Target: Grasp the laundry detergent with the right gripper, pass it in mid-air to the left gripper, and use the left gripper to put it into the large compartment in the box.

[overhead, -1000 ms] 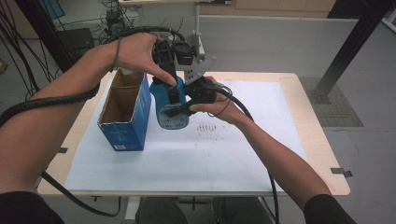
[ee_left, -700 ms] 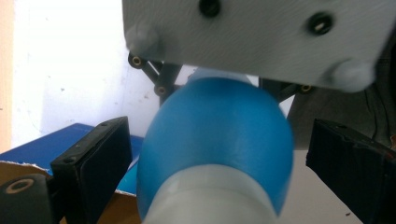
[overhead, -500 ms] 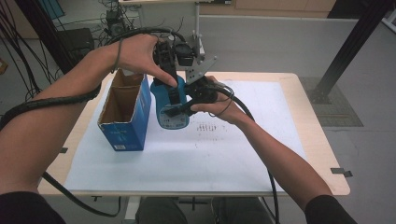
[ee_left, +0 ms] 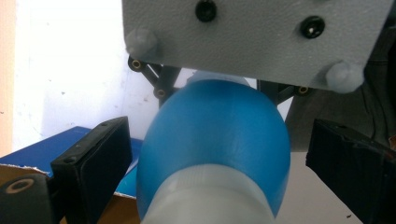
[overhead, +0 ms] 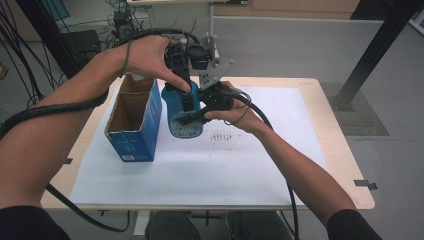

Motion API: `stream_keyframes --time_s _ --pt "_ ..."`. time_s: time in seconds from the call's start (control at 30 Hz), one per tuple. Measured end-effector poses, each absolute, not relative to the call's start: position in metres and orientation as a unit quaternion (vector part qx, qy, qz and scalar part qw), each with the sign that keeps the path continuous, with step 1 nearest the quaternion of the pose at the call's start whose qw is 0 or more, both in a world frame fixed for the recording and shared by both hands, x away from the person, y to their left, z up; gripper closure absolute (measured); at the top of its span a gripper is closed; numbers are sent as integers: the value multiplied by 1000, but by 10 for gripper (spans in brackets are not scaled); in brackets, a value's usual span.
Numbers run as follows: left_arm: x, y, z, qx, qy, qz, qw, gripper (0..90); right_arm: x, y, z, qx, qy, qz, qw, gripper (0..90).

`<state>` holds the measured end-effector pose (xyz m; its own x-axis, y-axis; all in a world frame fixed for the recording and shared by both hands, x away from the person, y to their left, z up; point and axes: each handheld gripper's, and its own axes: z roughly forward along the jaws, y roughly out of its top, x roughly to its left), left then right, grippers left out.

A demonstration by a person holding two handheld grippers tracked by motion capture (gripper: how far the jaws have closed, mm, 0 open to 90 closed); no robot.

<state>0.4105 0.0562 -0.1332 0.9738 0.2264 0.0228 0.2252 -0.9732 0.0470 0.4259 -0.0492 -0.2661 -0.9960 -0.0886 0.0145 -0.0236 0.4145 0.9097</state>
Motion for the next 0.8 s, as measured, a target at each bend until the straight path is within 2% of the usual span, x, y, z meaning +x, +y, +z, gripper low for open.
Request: stream_keyframes --time_s 0.8 --pt "409 57 -130 993 114 17 24 75 426 -51 -264 30 -838 -544 30 445"
